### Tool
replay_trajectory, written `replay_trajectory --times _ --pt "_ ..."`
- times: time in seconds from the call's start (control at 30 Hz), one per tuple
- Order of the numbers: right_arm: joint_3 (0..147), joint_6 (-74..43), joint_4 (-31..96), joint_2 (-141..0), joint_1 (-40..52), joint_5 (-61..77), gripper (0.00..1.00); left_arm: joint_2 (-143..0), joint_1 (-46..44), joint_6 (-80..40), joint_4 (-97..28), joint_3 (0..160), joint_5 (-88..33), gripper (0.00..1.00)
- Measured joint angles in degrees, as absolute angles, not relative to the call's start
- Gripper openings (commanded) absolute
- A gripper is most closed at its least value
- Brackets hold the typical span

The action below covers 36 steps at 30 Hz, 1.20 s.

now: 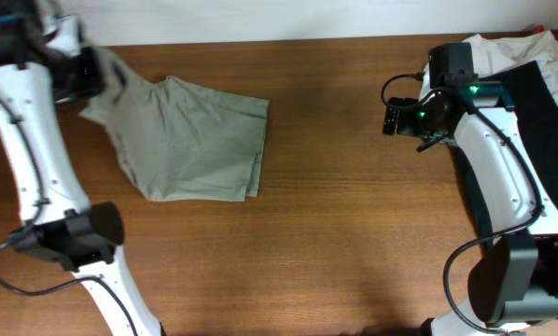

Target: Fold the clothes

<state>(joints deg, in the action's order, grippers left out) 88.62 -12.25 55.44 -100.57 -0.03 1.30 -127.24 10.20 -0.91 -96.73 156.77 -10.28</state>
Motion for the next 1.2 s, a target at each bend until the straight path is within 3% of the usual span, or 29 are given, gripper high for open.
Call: replay_trajectory --times 0.13,0.27,0.4,0.67,0.77,0.97,1.07,1.2 --pt "88.62 -12.25 55.42 -100.57 -0.03 1.3 0.99 -126.82 0.21 -0.89 -96.27 152.24 -9.91 0.0" --pt "88.62 -12.27 55.46 -100.57 -0.03 1.3 0.99 -126.96 -5.96 -0.89 -88.18 138.12 -9.41 0.0" --pt "88.62 -12.23 55.44 -100.57 -0.03 1.3 0.99 -126.96 -11.55 0.64 -83.72 135.5 -9.61 0.0" --pt "88.62 -12.25 55.44 -100.57 -0.03 1.32 0.99 -126.96 -17.43 1.06 -81.84 130.26 -9.56 0.0" --pt "88.62 -12.27 55.44 -100.57 -0.03 1.3 0.99 -126.85 -14.61 -0.4 -84.05 130.28 -6.0 0.0" --pt "88.62 -12.27 55.46 -100.57 -0.03 1.3 0.99 -118.8 -0.01 -1.37 -88.31 130.28 -2.24 0.0" --pt "88.62 -12.27 55.46 -100.57 -0.03 1.32 0.98 -115.68 2.37 -1.61 -89.67 130.28 -1.39 0.0" --pt "88.62 -12.25 55.44 -100.57 -0.03 1.3 0.99 -113.23 3.01 -4.86 -91.96 130.28 9.8 0.0"
